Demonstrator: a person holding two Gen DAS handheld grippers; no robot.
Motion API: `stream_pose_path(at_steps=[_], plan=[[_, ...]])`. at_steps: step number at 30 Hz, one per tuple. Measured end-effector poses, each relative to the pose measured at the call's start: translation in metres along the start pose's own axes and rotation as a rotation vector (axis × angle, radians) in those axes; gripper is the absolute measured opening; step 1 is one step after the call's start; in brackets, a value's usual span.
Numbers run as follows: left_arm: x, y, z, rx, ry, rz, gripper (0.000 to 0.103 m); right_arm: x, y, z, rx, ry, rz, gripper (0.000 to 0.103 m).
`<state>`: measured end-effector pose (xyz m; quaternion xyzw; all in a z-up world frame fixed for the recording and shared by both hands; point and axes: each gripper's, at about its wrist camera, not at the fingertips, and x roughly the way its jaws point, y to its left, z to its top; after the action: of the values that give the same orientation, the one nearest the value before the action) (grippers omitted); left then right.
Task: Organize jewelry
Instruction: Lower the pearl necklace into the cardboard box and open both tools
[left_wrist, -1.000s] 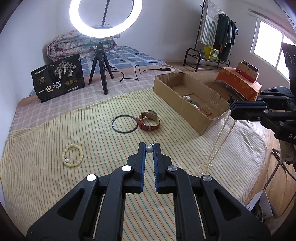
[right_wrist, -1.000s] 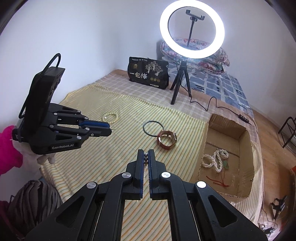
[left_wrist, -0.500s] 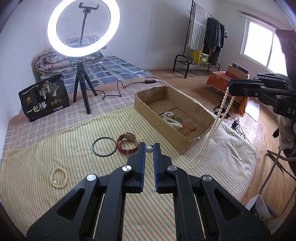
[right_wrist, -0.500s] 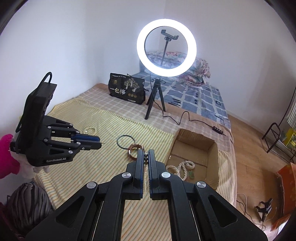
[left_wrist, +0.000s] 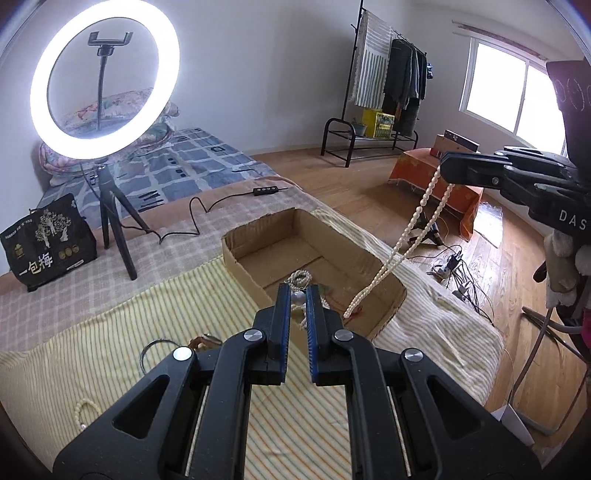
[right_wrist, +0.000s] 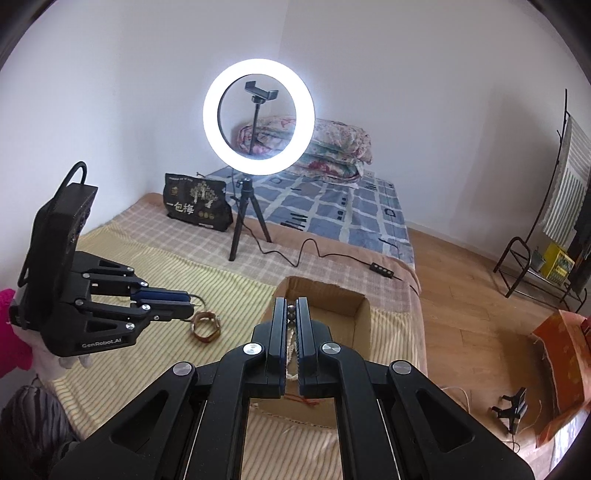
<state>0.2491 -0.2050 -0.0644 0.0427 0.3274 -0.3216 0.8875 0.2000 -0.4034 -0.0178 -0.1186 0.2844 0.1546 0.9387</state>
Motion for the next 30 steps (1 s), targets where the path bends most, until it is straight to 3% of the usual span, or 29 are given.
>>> stream_pose_path(at_steps=[6,15,30], plan=[[0.033,0.000,0.026,-0.029,0.003,-0.022,0.006,0.020,-0.024,-0.009,0.032,0.029,-0.028,0.003],[0.082,0.009,0.040,-0.054,0.036,0.001,0.006,0.054,-0.047,-0.036,0.090,0.098,-0.022,0.003],[0.145,0.022,0.031,-0.113,0.119,0.024,0.006,0.089,-0.052,-0.072,0.152,0.179,0.036,0.003]])
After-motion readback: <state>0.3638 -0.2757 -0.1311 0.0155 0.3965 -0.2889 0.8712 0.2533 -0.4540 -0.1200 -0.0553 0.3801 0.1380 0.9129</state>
